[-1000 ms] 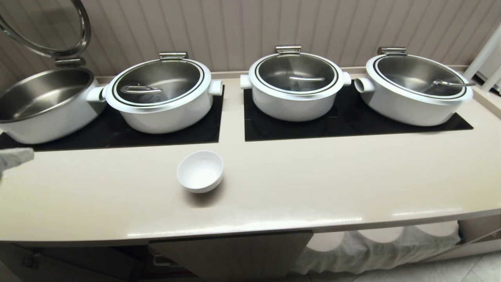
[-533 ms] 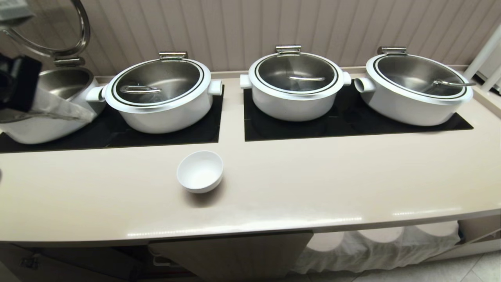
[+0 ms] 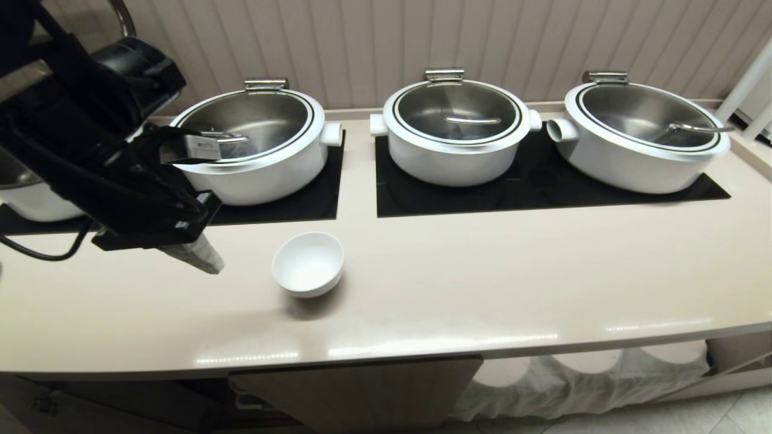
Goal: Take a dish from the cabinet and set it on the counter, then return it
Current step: Pick up the bowl from the table
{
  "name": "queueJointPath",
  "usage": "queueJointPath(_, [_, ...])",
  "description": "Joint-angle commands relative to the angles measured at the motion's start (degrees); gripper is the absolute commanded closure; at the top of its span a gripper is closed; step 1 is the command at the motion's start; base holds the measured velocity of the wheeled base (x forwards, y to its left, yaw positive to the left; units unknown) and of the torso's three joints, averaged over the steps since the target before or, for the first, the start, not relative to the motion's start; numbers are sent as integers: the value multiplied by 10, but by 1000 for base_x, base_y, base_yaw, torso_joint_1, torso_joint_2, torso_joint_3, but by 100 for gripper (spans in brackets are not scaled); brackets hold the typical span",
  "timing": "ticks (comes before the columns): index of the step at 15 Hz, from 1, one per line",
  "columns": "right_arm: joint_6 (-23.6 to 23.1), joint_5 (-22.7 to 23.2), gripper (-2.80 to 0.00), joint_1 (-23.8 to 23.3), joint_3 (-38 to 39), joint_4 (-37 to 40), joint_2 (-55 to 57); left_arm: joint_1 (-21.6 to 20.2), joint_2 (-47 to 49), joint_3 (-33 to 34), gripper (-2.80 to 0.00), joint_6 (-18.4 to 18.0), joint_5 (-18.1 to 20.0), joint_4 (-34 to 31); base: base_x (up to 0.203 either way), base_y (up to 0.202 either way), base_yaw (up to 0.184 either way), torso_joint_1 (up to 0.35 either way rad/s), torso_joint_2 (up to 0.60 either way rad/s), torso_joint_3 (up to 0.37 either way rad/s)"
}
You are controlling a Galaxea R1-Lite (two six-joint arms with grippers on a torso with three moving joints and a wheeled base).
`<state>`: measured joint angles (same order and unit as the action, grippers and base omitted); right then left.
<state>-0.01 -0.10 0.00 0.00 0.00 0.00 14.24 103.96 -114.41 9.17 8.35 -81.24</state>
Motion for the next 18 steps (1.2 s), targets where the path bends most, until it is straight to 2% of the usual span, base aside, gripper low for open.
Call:
queueJointPath(1, [0,0,0,0,0,0,0,7,42,0,0,9,0,-3,0,0,0,0,0,0])
queueJointPath(3, [0,0,0,0,0,0,0,9,54,0,0,12,1,-2,0,0,0,0,0,0])
queueJointPath(4, [0,0,0,0,0,0,0,10,58,0,-280,12,2,2,0,0,0,0,0,0])
queueJointPath(7, [-1,0,0,0,0,0,0,17,65,0,-280,32,1,12,0,0,0,0,0,0])
queueJointPath(10, [-1,0,0,0,0,0,0,18,67,-1,-280,33,2,16,0,0,0,0,0,0])
queueJointPath(13, [0,0,0,0,0,0,0,19,83,0,-280,50,5,71,0,0,0,0,0,0])
queueJointPath(16, [0,0,0,0,0,0,0,19,106,0,-280,59,-1,79,0,0,0,0,0,0])
queueJointPath(18, [-1,0,0,0,0,0,0,18,122,0,-280,58,-24,79,0,0,0,0,0,0])
